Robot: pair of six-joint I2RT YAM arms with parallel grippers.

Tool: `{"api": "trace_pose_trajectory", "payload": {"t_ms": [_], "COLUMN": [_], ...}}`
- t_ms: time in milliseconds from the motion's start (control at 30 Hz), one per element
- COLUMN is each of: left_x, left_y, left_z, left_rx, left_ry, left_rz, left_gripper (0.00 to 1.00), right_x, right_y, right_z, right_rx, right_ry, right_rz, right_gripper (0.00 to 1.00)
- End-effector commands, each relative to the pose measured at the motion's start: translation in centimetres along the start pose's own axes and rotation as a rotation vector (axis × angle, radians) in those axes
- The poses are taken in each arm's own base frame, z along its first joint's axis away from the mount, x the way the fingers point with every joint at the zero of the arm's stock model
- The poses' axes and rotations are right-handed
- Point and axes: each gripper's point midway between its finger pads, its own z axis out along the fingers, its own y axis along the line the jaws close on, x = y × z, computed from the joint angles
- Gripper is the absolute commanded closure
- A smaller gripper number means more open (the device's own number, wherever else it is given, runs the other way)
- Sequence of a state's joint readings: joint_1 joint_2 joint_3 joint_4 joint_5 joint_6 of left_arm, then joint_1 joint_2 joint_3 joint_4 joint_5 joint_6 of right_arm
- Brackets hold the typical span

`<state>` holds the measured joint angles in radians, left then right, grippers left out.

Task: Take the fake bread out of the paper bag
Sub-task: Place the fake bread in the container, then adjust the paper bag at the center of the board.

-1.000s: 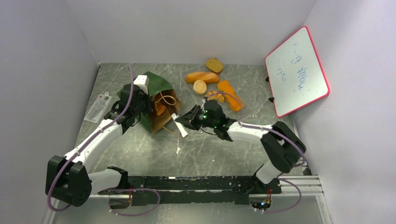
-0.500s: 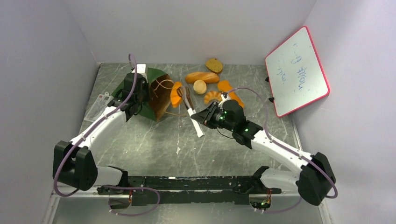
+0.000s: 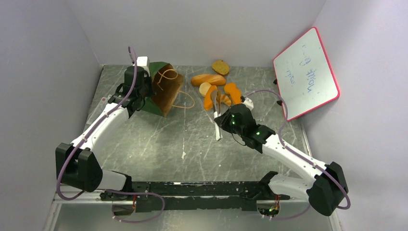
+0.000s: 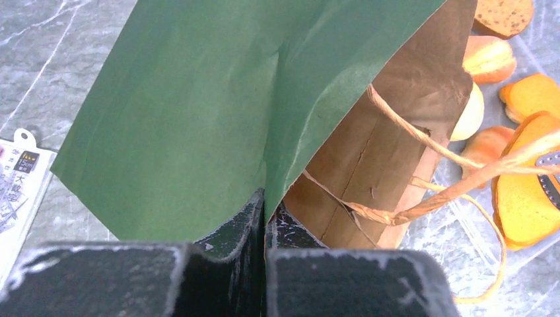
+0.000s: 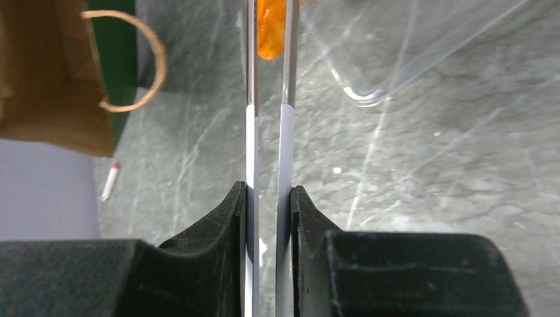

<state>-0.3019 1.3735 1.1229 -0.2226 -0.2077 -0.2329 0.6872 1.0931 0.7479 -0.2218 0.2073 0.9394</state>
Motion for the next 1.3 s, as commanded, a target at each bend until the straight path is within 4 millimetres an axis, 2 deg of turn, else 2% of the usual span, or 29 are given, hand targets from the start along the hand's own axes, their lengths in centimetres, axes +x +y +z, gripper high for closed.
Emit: {"api": "trace_pose_trajectory", "payload": {"t_ms": [0,333,467,633,767,867,933,1267], "left_x": [-2.2,-5.0,-5.4,-5.3,-5.4,-5.3,-5.2,-5.2], "left_y": [-1.0,-2.3,-2.6,-2.4,-2.4,-2.3,-2.4,-2.5], "left_z": [-0.4,-1.6,-1.9,-2.0,-2.1,-2.1,-2.0,-1.8], "left_rx": [0.056,0.127,0.145,0.154,0.163,0.166,0.171,0.182], "left_ry": [-0.03,-0.074,-0.086,-0.085,-0.087,-0.086,-0.083,-0.081], "left_rz": [-0.017,-0.044,-0.058,-0.072,-0.081,-0.085,-0.089,-0.096], "left_gripper": [0.93,0.93,0.93,0.93,0.93,0.93,0.93,0.93], "right_x": [-2.9,-2.7,-2.0,-1.2,-1.1,-1.0,-1.0,-0.9], "right_y": [-1.8,-5.3,-6.3,-6.3,-6.2,-6.2,-6.3,-6.4], "right_z": [-0.6,-0.7,0.0,1.5,2.0,1.9,1.7,1.1], "right_rx": [0.105,0.263,0.303,0.299,0.302,0.303,0.303,0.302], "right_ry": [-0.127,-0.14,-0.123,-0.107,-0.099,-0.098,-0.101,-0.1], "right_rz": [-0.051,-0.096,-0.102,-0.1,-0.1,-0.09,-0.083,-0.057], "right_gripper": [1.0,1.0,1.0,1.0,0.84,0.68,0.62,0.6]}}
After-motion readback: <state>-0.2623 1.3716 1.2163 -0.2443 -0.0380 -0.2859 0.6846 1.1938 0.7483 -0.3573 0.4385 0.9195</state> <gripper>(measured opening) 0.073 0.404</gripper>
